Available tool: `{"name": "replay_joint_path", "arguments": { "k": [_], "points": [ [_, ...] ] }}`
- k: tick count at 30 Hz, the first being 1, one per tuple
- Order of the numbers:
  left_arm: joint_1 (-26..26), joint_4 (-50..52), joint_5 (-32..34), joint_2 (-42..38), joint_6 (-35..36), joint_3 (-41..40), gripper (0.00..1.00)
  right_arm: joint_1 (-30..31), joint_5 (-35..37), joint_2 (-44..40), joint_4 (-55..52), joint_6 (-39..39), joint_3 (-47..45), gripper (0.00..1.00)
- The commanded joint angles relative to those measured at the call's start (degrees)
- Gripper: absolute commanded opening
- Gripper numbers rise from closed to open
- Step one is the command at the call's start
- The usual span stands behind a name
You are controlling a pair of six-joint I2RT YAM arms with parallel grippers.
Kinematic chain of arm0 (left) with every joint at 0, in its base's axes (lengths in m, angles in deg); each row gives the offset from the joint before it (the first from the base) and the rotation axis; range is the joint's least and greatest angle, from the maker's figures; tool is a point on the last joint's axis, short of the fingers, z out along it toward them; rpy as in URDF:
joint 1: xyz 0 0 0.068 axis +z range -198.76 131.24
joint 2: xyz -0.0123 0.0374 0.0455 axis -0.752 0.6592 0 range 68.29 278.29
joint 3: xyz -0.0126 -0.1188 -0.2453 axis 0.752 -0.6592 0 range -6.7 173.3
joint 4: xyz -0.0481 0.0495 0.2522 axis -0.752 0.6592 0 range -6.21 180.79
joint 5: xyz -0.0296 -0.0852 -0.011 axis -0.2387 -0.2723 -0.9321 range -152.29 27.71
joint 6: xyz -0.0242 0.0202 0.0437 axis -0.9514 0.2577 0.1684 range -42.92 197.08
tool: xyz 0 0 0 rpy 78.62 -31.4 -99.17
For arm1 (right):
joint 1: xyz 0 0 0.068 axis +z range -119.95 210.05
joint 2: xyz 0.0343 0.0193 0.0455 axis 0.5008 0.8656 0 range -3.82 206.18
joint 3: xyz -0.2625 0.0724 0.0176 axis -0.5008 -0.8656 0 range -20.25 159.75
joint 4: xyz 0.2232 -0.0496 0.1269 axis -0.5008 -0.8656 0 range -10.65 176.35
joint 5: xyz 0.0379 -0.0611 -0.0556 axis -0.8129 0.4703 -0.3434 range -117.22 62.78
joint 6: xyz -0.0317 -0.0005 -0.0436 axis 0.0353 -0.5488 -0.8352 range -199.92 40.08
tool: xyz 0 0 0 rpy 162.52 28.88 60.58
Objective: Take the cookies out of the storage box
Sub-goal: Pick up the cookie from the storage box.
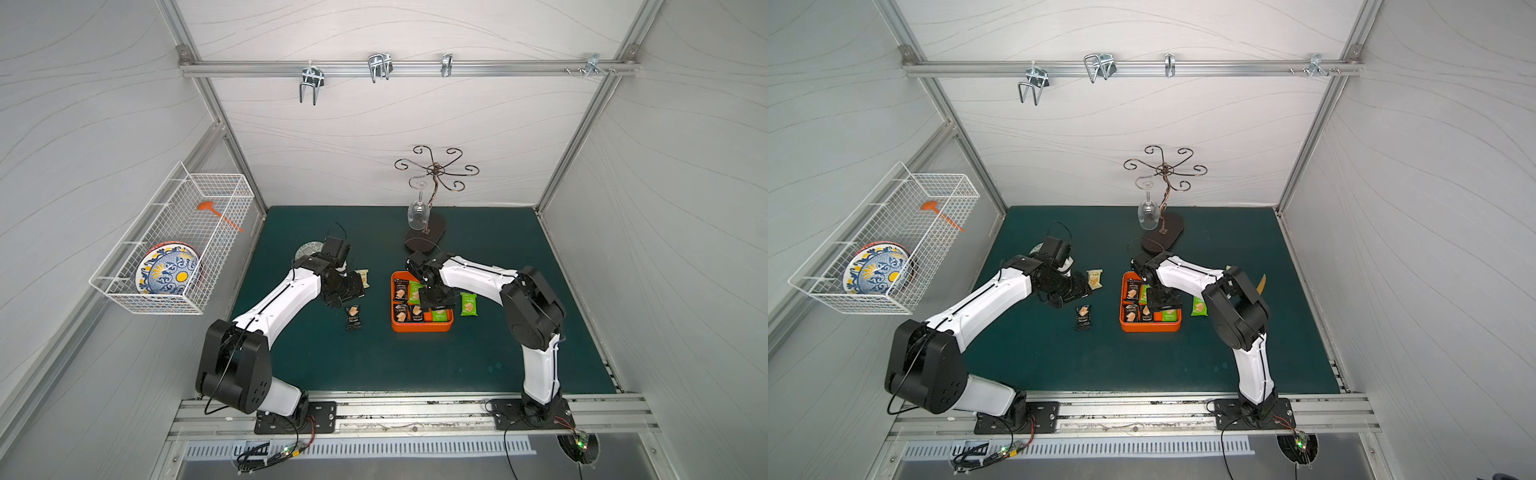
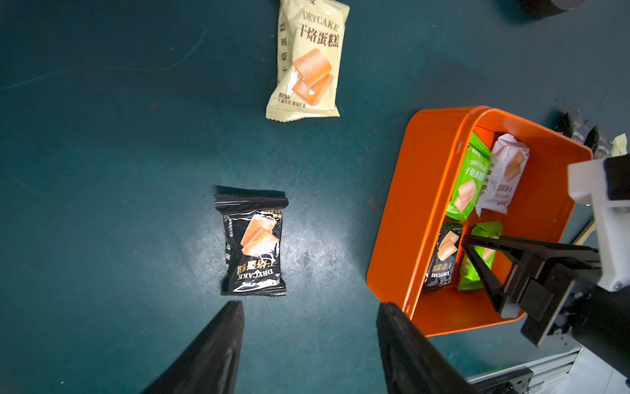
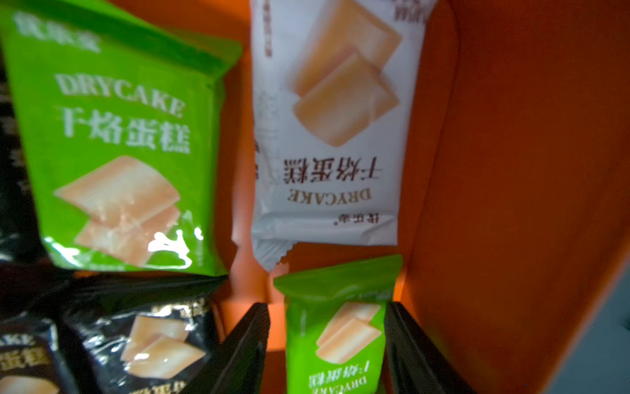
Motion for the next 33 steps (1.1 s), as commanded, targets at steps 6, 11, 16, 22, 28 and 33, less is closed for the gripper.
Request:
{"name": "replay_joint_path", "arguments": {
  "k": [6, 11, 16, 22, 28, 33],
  "points": [
    [0.6, -0.9, -0.9, -1.4, 0.7, 0.2, 0.67, 0.2, -3.7, 1.2, 2.3, 0.5, 0.4, 0.58],
    [0.8, -1.0, -0.9, -1.3, 0.7, 0.1, 0.67, 0.3, -3.6, -0.1, 2.1, -0.3, 1.4, 0.58],
    [0.8, -1.0, -1.0, -1.3, 0.6, 0.0, 0.67, 0.4, -1.9, -2.6, -0.3, 0.0, 2.1, 0.64],
    [0.8, -1.3, -1.7, -1.1, 0.3, -0.1, 0.67, 0.4, -1.1, -3.8, -1.8, 0.0, 0.8, 0.64],
    [0.9, -1.1, -1.5, -1.2, 0.4, 0.1, 0.67, 0.2, -1.1, -2.5, -0.9, -0.3, -0.8, 0.64],
    [0.9, -0.7, -1.4, -1.2, 0.5, 0.4, 0.67, 0.0, -1.7, -0.6, -0.3, -0.8, -0.4, 0.64]
  ]
}}
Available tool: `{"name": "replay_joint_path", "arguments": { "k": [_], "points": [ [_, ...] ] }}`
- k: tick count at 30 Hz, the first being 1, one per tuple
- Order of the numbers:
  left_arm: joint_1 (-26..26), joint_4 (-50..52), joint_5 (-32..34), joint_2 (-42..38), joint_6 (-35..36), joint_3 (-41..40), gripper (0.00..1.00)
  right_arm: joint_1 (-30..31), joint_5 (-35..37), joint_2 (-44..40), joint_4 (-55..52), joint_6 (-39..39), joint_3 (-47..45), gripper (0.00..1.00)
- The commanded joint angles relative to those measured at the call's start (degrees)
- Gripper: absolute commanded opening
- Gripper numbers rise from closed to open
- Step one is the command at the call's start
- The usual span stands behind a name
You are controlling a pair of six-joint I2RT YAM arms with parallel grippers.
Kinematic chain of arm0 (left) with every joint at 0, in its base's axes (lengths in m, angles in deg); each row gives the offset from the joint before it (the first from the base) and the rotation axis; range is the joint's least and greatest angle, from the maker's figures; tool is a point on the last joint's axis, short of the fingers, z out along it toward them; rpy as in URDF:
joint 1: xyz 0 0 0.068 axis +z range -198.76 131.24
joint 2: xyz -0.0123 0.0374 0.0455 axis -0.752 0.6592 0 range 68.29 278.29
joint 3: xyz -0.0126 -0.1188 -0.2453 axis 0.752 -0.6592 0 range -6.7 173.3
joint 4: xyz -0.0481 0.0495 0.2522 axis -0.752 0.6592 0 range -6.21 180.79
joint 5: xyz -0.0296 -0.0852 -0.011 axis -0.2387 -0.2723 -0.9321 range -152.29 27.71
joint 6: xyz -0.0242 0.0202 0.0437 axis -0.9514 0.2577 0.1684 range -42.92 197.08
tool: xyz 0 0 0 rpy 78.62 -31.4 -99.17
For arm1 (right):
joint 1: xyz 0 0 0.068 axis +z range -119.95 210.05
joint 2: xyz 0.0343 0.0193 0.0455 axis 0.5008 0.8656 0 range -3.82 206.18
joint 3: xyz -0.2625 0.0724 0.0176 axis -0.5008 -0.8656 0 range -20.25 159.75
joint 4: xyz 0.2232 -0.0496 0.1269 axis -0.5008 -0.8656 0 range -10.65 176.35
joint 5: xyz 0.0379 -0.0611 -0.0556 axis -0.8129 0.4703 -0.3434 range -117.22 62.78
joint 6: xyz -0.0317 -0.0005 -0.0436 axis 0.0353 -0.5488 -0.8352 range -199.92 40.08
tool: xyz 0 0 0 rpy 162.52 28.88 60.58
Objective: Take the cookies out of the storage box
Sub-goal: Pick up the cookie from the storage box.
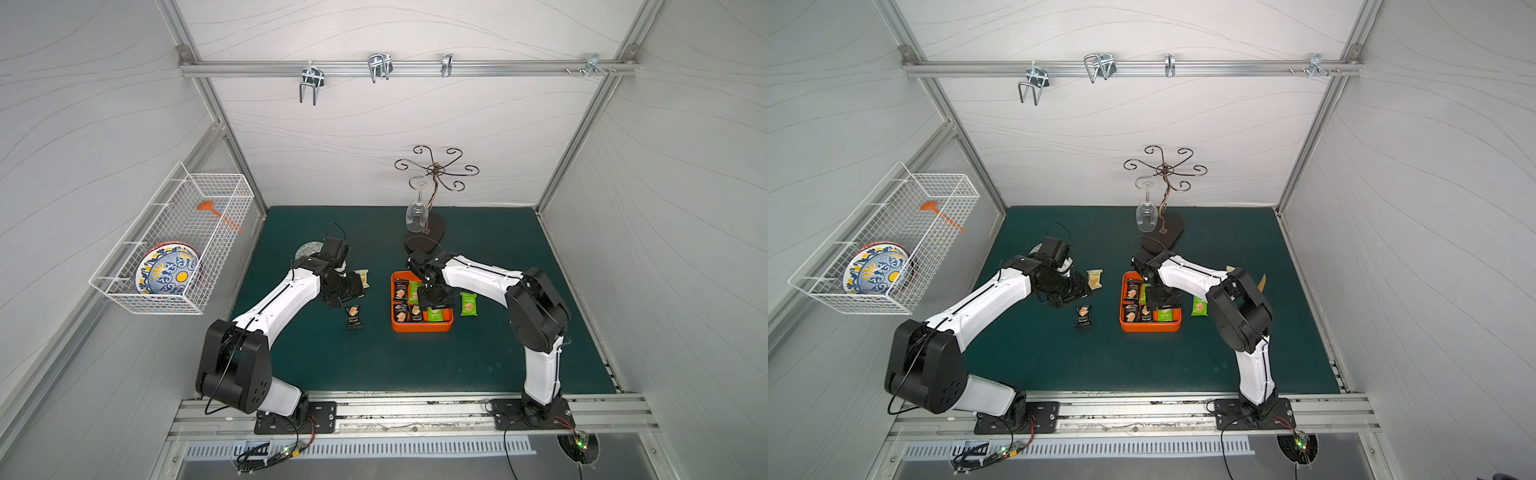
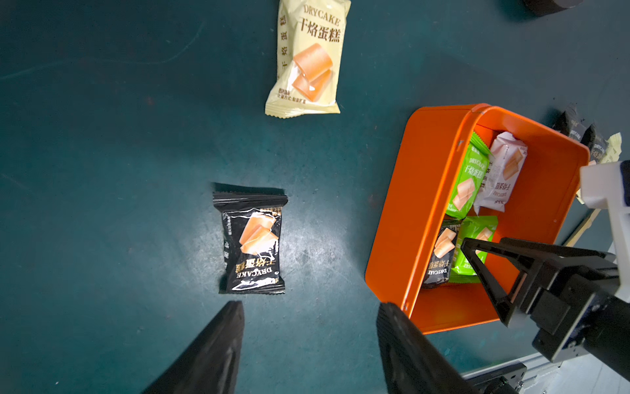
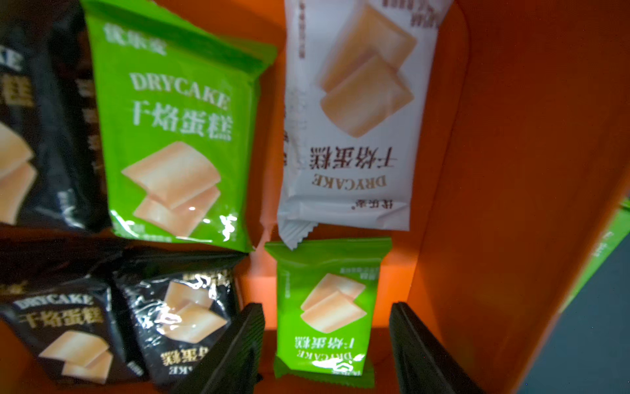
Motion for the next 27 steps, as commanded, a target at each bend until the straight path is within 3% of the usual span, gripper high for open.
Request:
{"name": "replay_joint_path", "arguments": {
  "k": [1, 23, 27],
  "points": [
    [0.3, -0.6, -0.2, -1.2, 0.5, 0.8, 0.67, -0.1, 0.2, 1.5, -0.6, -0.6, -0.1, 0.64],
    [0.3, 0.0, 0.2, -0.8, 0.8, 1.4, 0.67, -1.7, -0.4, 4.2, 2.3, -1.4, -1.7, 0.55],
    [0.3, 0.0, 0.3, -1.0, 0.8, 1.3, 0.67, -1.7, -0.7, 4.0, 2.5, -1.4, -1.7, 0.5]
  ]
}}
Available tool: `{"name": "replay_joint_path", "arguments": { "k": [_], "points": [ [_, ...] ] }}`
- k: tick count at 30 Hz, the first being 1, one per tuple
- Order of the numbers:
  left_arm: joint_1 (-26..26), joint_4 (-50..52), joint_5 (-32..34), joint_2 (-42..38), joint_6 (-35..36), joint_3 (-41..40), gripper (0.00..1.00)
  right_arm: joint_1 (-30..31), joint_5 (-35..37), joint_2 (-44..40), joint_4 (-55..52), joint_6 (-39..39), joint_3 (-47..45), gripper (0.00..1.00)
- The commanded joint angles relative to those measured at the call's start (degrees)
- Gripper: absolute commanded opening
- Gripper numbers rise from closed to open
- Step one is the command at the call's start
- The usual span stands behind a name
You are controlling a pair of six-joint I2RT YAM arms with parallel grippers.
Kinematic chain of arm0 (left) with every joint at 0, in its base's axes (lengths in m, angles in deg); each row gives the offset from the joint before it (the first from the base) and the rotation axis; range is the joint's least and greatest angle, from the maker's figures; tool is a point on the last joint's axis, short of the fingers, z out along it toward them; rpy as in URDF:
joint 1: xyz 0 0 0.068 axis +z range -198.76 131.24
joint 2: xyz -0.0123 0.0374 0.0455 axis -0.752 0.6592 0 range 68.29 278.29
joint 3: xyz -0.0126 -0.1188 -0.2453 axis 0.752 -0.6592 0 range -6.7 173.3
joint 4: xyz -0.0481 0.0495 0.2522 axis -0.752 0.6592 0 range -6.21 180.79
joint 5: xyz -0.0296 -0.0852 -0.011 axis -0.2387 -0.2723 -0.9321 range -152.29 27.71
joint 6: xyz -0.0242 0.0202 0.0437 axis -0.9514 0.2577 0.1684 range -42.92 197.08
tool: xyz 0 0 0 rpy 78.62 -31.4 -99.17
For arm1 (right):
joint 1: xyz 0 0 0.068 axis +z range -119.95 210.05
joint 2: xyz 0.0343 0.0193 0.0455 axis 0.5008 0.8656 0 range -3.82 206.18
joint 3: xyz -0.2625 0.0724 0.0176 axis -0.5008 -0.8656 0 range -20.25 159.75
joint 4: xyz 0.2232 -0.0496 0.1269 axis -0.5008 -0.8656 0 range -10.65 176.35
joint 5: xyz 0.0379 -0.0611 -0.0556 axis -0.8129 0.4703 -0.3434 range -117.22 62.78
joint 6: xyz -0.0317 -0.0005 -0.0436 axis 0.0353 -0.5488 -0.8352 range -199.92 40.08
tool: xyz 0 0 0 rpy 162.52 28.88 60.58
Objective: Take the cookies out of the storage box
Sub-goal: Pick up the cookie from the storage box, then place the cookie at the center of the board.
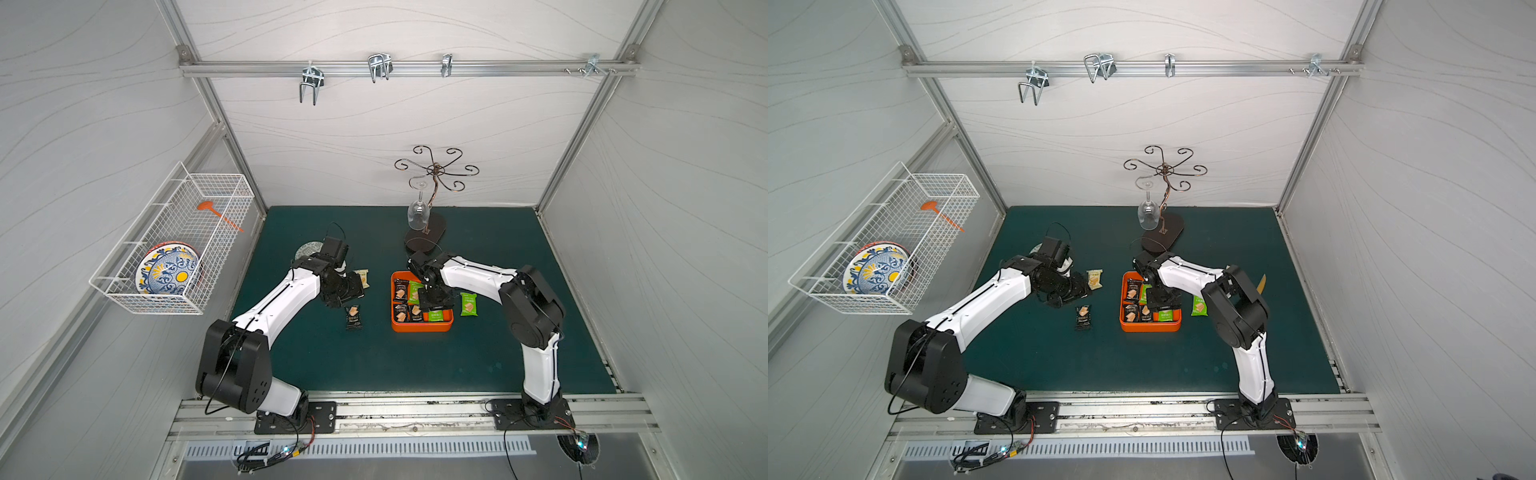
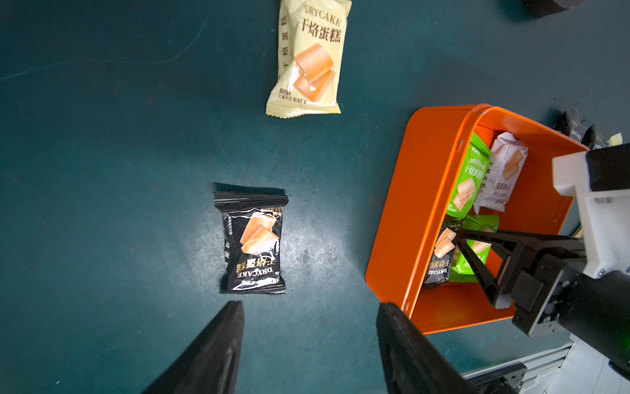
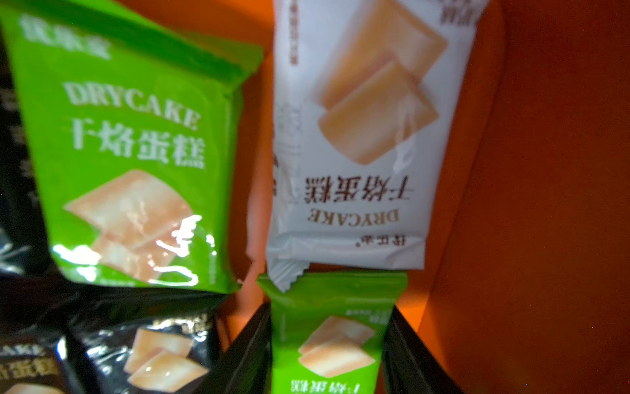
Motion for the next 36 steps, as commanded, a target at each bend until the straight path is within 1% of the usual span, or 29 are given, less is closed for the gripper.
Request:
{"name": "replay_joint_path", "arguments": {
  "k": [1, 13, 26, 31, 36],
  "points": [
    [0.3, 0.0, 0.3, -1.1, 0.8, 1.3, 0.67, -0.3, 0.1, 1.5, 0.1, -0.1, -0.9, 0.49],
    [0.3, -0.3, 0.0, -1.2, 0.7, 1.1, 0.67, -0.6, 1.6, -3.9, -2.8, -0.8, 3.3, 0.47],
    [0.4, -0.5, 0.0, -1.6, 0.6, 0.7, 0.67, -1.2, 1.8, -7.0, -5.5, -1.1, 6.0, 0.46],
    [0.4, -0.2, -0.4, -1.4, 0.6, 1.1, 0.67, -3.7, 1.4, -10.3, -5.8, -1.1, 4.7, 0.46],
    [0.3, 0.3, -0.8, -0.7, 0.5, 1.8, 0.67, -8.4, 1.2, -14.6, -4.9, -3.2, 0.8, 0.46]
  ]
}}
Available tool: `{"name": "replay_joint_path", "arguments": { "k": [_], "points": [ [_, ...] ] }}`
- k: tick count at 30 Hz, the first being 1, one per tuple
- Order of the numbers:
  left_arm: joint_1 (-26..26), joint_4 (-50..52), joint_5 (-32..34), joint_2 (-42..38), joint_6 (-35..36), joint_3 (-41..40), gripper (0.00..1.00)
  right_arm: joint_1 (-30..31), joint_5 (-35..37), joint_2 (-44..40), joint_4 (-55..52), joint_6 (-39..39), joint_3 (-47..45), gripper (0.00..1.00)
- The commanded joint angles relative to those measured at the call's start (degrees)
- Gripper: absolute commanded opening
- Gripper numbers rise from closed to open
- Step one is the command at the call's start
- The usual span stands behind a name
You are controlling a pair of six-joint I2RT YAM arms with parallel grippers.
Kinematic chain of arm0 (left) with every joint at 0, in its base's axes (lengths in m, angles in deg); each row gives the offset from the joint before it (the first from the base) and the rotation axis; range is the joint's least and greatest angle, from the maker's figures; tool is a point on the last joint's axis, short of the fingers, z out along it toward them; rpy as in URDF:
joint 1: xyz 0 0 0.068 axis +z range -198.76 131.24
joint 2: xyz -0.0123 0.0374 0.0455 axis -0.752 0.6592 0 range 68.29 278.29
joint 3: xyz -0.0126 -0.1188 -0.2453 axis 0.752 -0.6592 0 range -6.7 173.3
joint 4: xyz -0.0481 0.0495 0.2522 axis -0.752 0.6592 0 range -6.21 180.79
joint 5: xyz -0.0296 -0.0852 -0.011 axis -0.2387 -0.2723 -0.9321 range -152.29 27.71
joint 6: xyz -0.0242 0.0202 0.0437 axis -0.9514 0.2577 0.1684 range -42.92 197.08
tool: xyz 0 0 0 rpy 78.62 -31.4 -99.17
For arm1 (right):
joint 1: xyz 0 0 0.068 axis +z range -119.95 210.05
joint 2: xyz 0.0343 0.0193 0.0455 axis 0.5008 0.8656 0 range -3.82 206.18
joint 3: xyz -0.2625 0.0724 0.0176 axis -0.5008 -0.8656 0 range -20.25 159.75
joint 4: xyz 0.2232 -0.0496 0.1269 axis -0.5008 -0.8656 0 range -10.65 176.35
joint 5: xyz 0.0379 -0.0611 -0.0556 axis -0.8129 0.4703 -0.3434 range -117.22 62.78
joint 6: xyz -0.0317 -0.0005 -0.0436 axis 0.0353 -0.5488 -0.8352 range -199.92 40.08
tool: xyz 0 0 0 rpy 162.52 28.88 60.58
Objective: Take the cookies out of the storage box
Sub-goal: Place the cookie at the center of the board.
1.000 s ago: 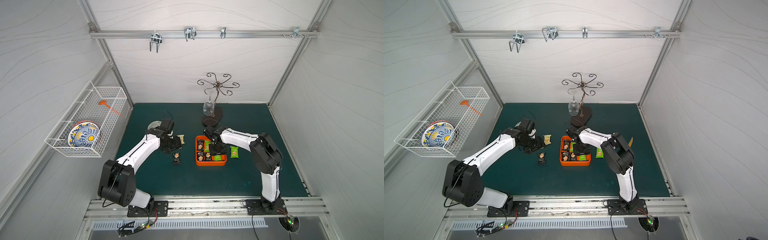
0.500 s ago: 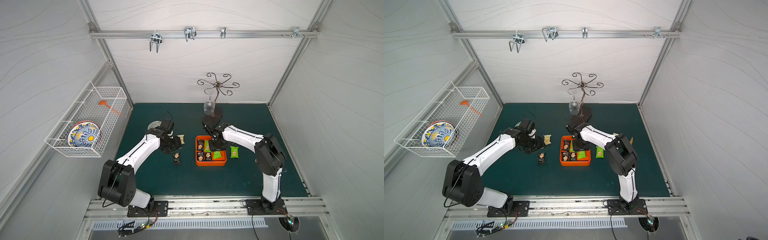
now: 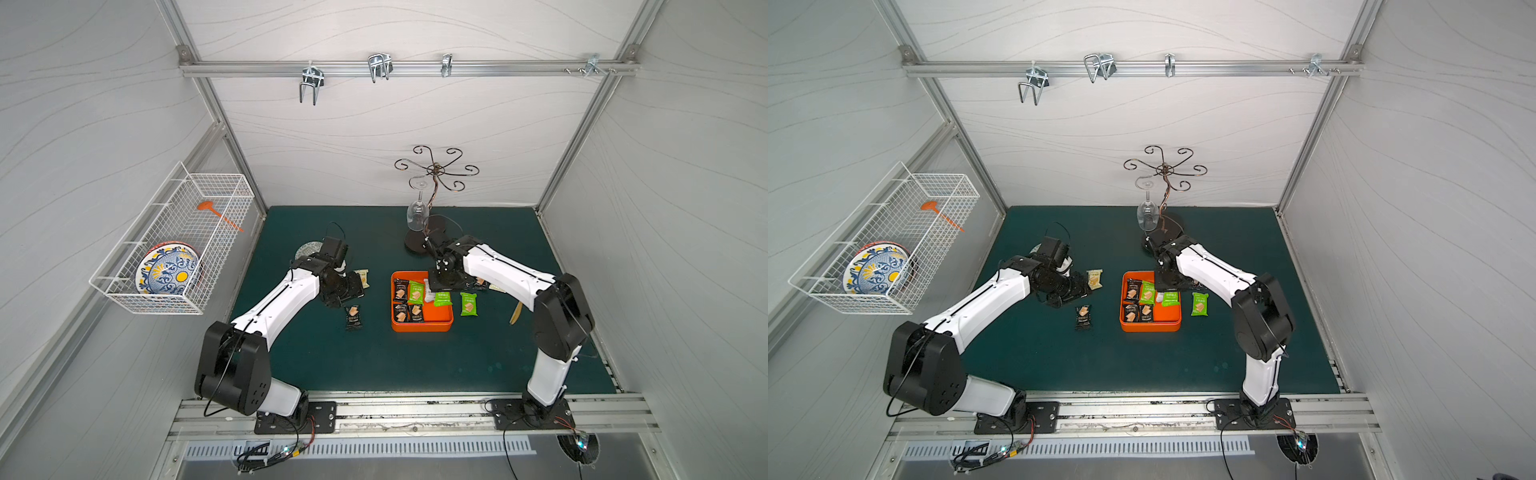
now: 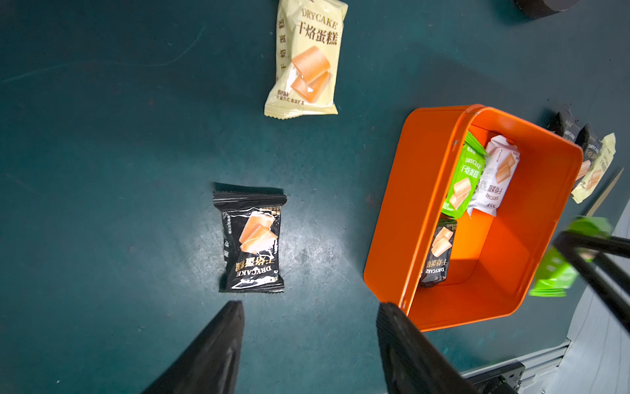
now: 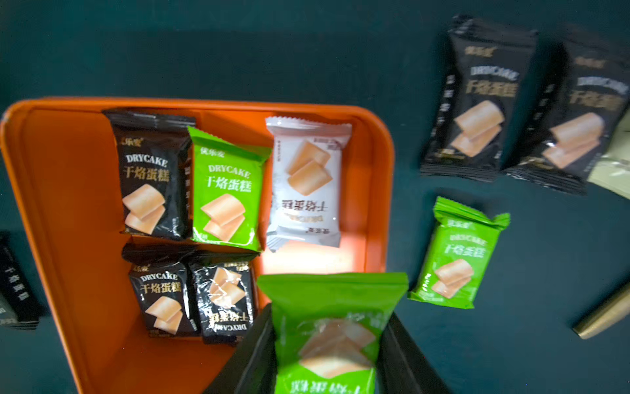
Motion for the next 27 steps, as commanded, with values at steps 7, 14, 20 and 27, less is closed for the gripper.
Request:
{"name": "replay_joint_path", "arguments": {
  "k": [7, 14, 20, 27],
  "points": [
    [0.3, 1.3, -1.3, 0.8, 0.5, 3.2, 0.67, -13.1, -0.1, -8.4, 2.4, -5.7, -11.0, 0.46],
    [0.3, 1.9, -1.5, 2.2, 0.2, 4.6, 0.66, -21.2, -1.3, -9.0, 7.4, -7.4, -17.7, 0.46],
    [0.3, 2.4, -1.0, 2.4, 0.1, 5.6, 0.66, -22.5, -1.8, -6.9, 10.6, -7.7, -20.7, 0.46],
    [0.3, 2.9, -0.8, 2.4, 0.2, 5.6, 0.66, -22.5, -2.2, -4.0, 12.8, -7.4, -21.4, 0.47]
  ]
}}
